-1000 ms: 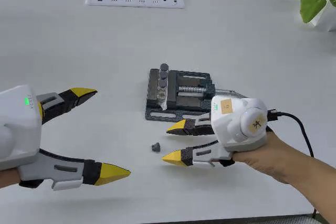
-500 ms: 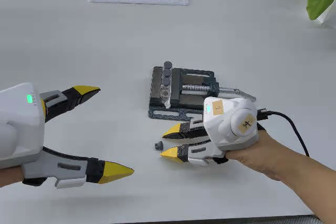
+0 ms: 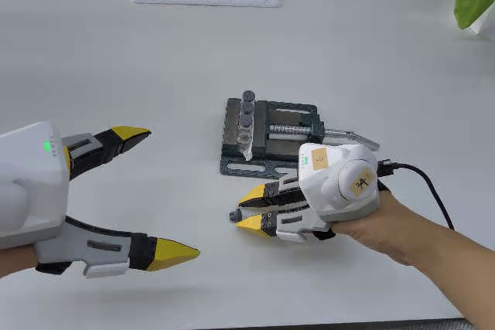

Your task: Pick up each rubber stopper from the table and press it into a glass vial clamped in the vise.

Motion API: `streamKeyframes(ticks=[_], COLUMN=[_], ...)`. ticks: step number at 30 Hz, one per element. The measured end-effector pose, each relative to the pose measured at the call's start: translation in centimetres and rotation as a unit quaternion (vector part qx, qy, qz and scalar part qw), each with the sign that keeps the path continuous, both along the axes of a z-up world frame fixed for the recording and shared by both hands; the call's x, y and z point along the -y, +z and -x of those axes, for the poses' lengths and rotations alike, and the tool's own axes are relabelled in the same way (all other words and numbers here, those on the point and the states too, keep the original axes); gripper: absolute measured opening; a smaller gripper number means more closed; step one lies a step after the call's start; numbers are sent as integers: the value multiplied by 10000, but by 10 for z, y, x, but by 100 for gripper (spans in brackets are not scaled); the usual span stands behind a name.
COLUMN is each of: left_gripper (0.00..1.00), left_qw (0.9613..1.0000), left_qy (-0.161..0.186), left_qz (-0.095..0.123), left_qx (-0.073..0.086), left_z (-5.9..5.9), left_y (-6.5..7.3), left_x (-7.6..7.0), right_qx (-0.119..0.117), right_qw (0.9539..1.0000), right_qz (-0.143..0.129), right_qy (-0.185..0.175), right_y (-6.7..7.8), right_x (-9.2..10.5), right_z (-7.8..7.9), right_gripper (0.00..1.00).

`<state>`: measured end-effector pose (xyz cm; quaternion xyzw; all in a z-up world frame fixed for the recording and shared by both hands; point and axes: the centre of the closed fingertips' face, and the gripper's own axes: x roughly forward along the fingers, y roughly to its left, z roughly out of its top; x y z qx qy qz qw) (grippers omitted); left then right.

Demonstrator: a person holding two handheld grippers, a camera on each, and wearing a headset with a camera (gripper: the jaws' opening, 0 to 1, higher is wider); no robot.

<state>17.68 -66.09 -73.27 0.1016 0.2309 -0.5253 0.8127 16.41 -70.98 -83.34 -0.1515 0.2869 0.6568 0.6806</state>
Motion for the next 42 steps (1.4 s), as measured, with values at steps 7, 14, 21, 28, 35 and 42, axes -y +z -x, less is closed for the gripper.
streamKeyframes(ticks=[7, 14, 21, 28, 35, 42], left_gripper=[98, 98, 95, 85, 74, 50], left_qw=[10000, 10000, 9999, 9992, 9976, 9938], left_qy=[-2, -21, -75, -183, -379, -629], left_qz=[9, 13, 51, 168, 304, 549], left_qx=[15, 36, 126, 312, 489, 731], left_z=[-1, -1, -2, -4, -3, 1], left_y=[2, 3, 10, 27, 43, 70], left_x=[0, 0, 6, 19, 39, 56], right_qx=[10, 1, 22, 180, 242, 122], right_qw=[10000, 10000, 10000, 9995, 9978, 9951], right_qz=[3, 19, 5, -200, -523, -925], right_qy=[29, 9, -53, -170, -317, -316], right_y=[-1, -2, 10, 56, 111, 154], right_x=[0, 0, 6, 19, 26, 21], right_z=[0, -1, -3, -10, -12, -1], right_gripper=[8, 7, 7, 6, 6, 6])
